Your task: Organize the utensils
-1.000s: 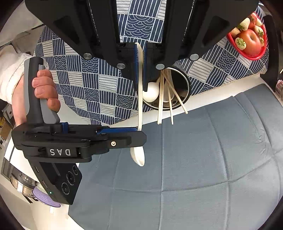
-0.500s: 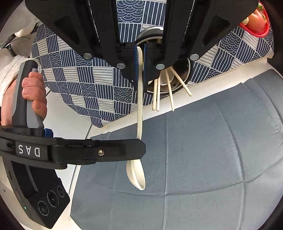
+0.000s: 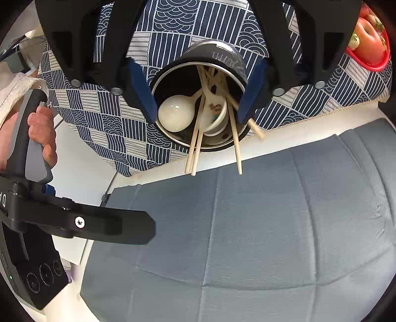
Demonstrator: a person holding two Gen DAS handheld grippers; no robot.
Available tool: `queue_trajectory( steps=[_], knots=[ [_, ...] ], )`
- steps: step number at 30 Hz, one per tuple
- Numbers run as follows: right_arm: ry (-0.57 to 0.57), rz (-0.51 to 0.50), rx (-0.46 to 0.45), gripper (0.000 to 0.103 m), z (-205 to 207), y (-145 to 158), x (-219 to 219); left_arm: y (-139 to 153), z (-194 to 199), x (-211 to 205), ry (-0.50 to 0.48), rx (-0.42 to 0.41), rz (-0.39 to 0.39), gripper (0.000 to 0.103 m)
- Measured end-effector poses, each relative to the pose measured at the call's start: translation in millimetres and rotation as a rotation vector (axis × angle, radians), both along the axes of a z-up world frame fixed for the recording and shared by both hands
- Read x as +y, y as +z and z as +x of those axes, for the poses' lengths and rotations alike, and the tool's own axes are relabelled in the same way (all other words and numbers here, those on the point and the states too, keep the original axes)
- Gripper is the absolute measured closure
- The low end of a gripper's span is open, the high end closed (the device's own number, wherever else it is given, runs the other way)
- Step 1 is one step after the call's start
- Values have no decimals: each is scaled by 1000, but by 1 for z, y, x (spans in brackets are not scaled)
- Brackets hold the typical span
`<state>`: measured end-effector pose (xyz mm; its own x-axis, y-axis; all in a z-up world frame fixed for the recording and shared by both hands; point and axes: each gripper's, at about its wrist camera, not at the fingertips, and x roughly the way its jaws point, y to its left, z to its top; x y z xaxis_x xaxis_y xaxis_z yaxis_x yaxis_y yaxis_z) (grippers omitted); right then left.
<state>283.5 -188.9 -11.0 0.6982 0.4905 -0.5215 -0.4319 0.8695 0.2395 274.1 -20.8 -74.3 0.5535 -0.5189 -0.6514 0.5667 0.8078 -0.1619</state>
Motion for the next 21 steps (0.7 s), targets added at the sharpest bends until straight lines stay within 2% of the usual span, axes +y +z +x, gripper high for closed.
queue_trajectory(
  steps=[3,4,13,17,21],
  knots=[
    [-19,-35,8,23,-2,-5,-5,-3,-6,9,34,3,-19,9],
    [-23,-38,11,21,-4,-7,-8,-4,-8,11,51,2,-13,8],
    [-38,-66,64,17,-34,-24,-18,-9,-42,26,156,23,-11,6],
    [-51,-73,85,16,-53,-32,-24,-11,-65,23,215,12,28,6],
    [-50,-93,117,16,-73,-44,-30,-13,-85,23,253,66,28,6]
  ],
)
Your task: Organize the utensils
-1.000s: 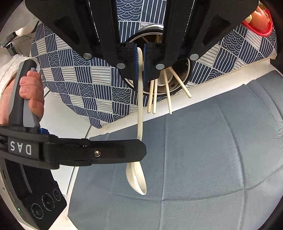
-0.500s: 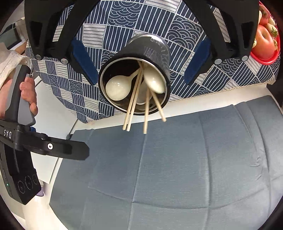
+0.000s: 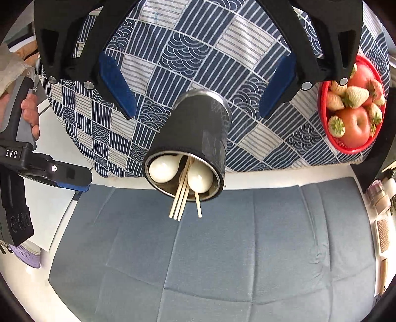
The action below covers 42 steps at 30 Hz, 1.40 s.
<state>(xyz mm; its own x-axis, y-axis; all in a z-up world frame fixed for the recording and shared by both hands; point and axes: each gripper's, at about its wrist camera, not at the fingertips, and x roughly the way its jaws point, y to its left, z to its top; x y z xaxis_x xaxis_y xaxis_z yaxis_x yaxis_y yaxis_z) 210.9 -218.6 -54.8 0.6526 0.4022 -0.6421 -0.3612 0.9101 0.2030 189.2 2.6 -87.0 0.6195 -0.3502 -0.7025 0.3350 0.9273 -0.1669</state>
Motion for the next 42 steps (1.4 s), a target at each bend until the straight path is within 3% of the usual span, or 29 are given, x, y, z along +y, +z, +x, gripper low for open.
queue_trajectory(
  steps=[6,12,19,25,34,42],
  knots=[
    [35,-7,49,16,-30,-12,-5,-4,-41,-9,-20,40,45,6],
    [82,-12,37,15,-73,2,-16,3,-90,-11,11,67,47,6],
    [76,-38,13,13,-108,17,-25,36,-120,-4,97,62,-14,6],
    [83,-42,-51,13,-131,38,-18,70,-134,-1,156,25,-6,6],
    [108,2,-23,12,-153,54,-18,96,-159,-17,139,-26,101,6],
    [36,-36,6,11,-165,64,-23,105,-169,-17,189,-31,158,6]
  ],
)
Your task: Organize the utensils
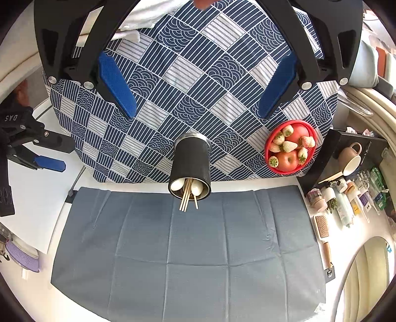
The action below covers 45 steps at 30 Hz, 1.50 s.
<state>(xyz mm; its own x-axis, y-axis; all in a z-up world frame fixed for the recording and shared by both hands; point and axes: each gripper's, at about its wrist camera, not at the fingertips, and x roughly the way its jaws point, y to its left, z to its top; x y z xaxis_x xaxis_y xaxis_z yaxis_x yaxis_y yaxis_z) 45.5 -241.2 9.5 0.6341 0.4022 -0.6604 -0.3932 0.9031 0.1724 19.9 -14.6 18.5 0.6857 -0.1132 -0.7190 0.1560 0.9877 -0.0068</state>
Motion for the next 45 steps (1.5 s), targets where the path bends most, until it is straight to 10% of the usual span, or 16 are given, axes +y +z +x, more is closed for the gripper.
queue_trajectory(
  steps=[45],
  knots=[
    [-9,-91,-40,10,-13,15,-5,6,-6,-12,-27,-1,2,6]
  ],
)
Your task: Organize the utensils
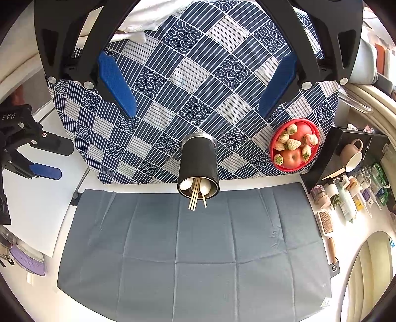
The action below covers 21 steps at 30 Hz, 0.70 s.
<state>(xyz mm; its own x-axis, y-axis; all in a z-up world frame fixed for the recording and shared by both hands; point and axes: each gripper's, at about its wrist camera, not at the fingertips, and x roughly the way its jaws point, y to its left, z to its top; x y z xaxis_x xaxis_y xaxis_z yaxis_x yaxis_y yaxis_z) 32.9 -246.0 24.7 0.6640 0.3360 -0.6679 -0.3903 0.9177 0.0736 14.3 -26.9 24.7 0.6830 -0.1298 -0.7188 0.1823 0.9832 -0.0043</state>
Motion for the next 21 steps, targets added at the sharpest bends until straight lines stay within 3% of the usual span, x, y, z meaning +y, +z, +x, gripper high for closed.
queue_trajectory(
  steps=[21],
  knots=[
    [31,13,43,10,3,-5,3,-1,0,0,6,-2,5,6]
  ],
)
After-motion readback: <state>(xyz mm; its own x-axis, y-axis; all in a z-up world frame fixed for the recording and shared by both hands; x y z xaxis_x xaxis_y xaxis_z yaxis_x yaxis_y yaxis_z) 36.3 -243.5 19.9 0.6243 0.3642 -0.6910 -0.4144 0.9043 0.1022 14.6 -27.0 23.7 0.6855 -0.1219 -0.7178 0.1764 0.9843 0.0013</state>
